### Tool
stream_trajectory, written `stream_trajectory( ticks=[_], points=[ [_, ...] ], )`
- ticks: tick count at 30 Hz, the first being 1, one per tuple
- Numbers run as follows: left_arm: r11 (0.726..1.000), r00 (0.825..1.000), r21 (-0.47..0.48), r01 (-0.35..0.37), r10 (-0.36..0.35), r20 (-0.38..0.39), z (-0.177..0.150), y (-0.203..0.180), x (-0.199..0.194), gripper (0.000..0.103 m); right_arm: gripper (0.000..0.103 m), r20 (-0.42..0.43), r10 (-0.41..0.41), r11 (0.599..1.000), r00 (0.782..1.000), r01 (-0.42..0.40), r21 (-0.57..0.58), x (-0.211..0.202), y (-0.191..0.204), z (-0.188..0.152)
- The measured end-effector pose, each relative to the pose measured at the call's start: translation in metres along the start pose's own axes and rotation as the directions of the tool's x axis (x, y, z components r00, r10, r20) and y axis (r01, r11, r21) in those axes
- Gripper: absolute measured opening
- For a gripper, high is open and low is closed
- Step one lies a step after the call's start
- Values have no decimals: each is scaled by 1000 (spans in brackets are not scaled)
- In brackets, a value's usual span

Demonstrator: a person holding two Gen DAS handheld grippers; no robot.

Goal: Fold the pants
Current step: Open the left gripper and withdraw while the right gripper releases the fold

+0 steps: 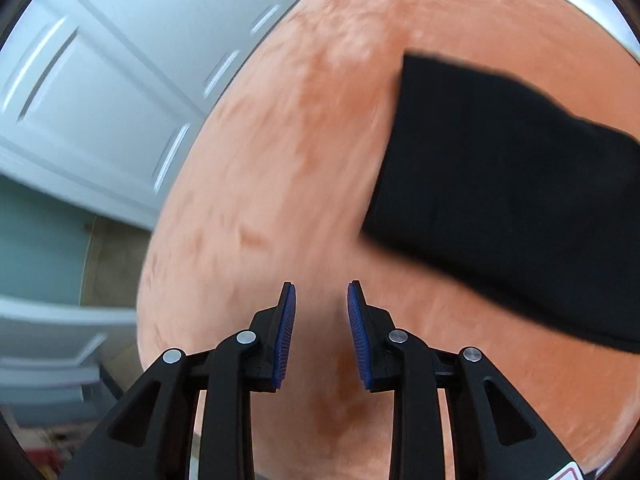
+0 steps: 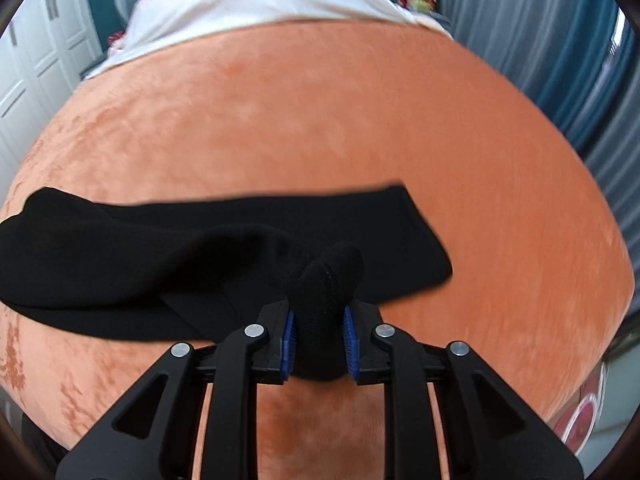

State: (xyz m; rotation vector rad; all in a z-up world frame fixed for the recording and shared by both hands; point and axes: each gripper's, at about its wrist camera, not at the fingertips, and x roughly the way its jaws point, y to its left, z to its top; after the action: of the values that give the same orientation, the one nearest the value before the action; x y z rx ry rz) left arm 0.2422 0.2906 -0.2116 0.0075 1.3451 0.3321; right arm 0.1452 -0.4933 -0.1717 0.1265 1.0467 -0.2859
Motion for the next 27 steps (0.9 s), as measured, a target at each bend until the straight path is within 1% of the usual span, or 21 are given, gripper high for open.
stream_trajectory(
  ticks=[1,3,4,5,6,8,9,12,13,14,15,16,17,20,21,22,23,24,25,26,27],
  points=[
    [999,999,-34,33,-32,15,-4,0,-7,27,35,9,-6,1000,1000,6,11,-5,-4,-5],
    [993,995,-77,86,-81,63,-15,-2,-28,40,45,37,-13,999,999,12,44,-18,-13,-11],
    [993,993,-80,89,-82,85,-20,-5,-37,55,47,49,-17,998,999,14,61,-25,-19,-13],
    [994,990,-71,85,-76,116,-23,-15,-49,62,47,59,-16,997,998,11,78,-32,-24,-16],
    [996,985,-45,72,-64,160,-28,-28,-66,64,47,65,-12,996,998,6,88,-36,-28,-17],
    [999,974,11,45,-46,224,-34,-54,-93,69,53,74,0,994,997,-8,110,-43,-35,-17],
    [998,966,44,35,-46,254,-38,-71,-105,71,58,75,7,994,997,-15,110,-43,-36,-16],
    [993,949,114,42,-76,307,-45,-110,-128,74,67,76,32,995,997,-38,90,-37,-34,-4],
    [988,943,147,48,-93,320,-53,-130,-139,74,74,61,34,996,998,-39,86,-29,-33,3],
    [985,941,165,55,-106,320,-54,-142,-139,77,77,45,30,996,999,-34,84,-20,-33,8],
    [979,942,194,67,-126,312,-61,-159,-144,78,77,35,14,997,999,-16,73,-10,-32,14],
    [976,943,207,68,-130,307,-66,-167,-147,79,77,18,-4,998,1000,3,61,1,-32,21],
    [972,944,224,73,-140,298,-72,-177,-149,79,77,-17,-10,998,1000,11,59,14,-33,27],
    [959,950,258,115,-182,255,-83,-198,-144,79,77,-84,-17,997,996,23,69,47,-39,36],
    [959,954,257,118,-181,239,-87,-206,-144,79,74,-116,-13,997,993,21,73,60,-40,38],
    [957,956,260,126,-187,225,-90,-208,-139,79,50,-145,21,997,989,-11,72,71,-39,39],
    [956,958,261,131,-190,214,-92,-211,-136,79,35,-177,54,997,983,-45,58,79,-35,42],
    [957,961,261,129,-186,204,-95,-215,-135,79,11,-180,61,998,982,-56,33,79,-31,44],
    [957,965,265,121,-176,194,-97,-220,-134,79,7,-152,70,997,986,-74,-24,70,-23,52],
    [957,968,268,109,-164,192,-95,-223,-132,79,6,-86,83,992,993,-91,-92,50,-14,63],
    [957,969,273,98,-154,194,-95,-226,-133,79,6,-27,96,987,995,-99,-128,30,-9,73]
  ],
)
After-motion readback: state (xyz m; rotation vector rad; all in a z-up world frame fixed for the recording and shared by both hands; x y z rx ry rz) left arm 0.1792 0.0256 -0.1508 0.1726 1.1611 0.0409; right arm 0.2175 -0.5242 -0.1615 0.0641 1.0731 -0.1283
